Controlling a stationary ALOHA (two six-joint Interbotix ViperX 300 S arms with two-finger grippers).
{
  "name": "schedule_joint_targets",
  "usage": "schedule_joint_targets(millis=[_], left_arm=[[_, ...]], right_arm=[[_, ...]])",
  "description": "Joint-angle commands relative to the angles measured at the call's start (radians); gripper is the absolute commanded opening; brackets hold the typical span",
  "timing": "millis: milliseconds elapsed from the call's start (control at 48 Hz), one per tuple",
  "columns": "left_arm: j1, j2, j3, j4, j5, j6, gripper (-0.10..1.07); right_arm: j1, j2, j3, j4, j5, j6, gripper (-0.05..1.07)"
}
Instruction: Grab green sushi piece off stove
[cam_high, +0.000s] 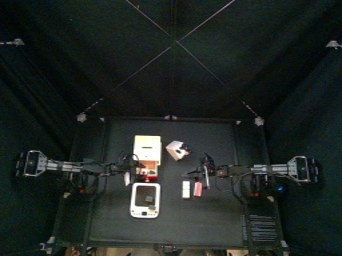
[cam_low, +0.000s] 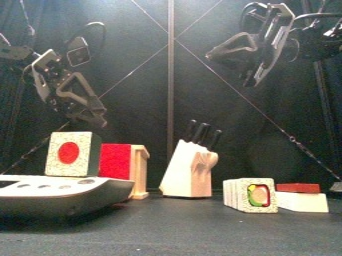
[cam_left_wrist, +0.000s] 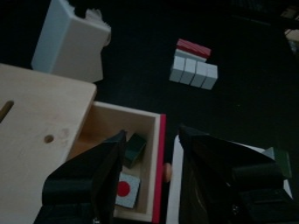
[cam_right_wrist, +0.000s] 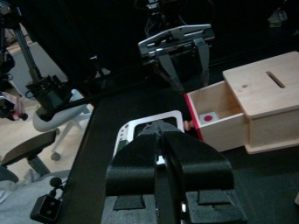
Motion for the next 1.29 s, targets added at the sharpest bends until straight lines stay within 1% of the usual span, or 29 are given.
schedule_joint_targets(millis=[0, 188, 271, 438, 521, 729, 896, 1042, 1271], left_arm=[[-0.025, -0.002, -0.043, 0.011, 0.003, 0.000, 0.87], [-0.103, 0.002, -0.086, 0.035, 0.046, 0.000, 0.86], [-0.124, 0.011, -0.103, 0.052, 0.095, 0.000, 0.86], [-0.160, 0.040, -0.137, 0.055, 0.196, -0.002, 0.86], [-0.190, 0.060, -0.152, 0.054, 0.224, -0.003, 0.86], [-0.259, 0.120, -0.169, 0.052, 0.227, -0.002, 0.86], [-0.310, 0.161, -0.166, 0.055, 0.225, -0.002, 0.86], [-0.330, 0.202, -0.170, 0.054, 0.201, -0.002, 0.86], [-0.333, 0.279, -0.181, 0.055, 0.155, 0.000, 0.86]], right_arm=[[-0.002, -0.009, -0.025, 0.003, -0.009, -0.002, 0.37], [-0.002, -0.009, -0.025, 0.002, -0.009, -0.002, 0.37], [-0.002, -0.009, -0.023, 0.003, -0.009, 0.000, 0.37], [-0.002, -0.009, -0.023, 0.003, -0.011, 0.000, 0.37], [-0.002, -0.008, -0.025, 0.003, -0.009, 0.000, 0.37], [-0.002, -0.002, -0.026, 0.003, -0.009, 0.000, 0.37], [-0.002, 0.000, -0.028, 0.003, -0.009, 0.000, 0.37], [-0.002, 0.002, -0.028, 0.003, -0.009, 0.000, 0.37], [-0.002, 0.002, -0.026, 0.003, -0.009, 0.000, 0.37]])
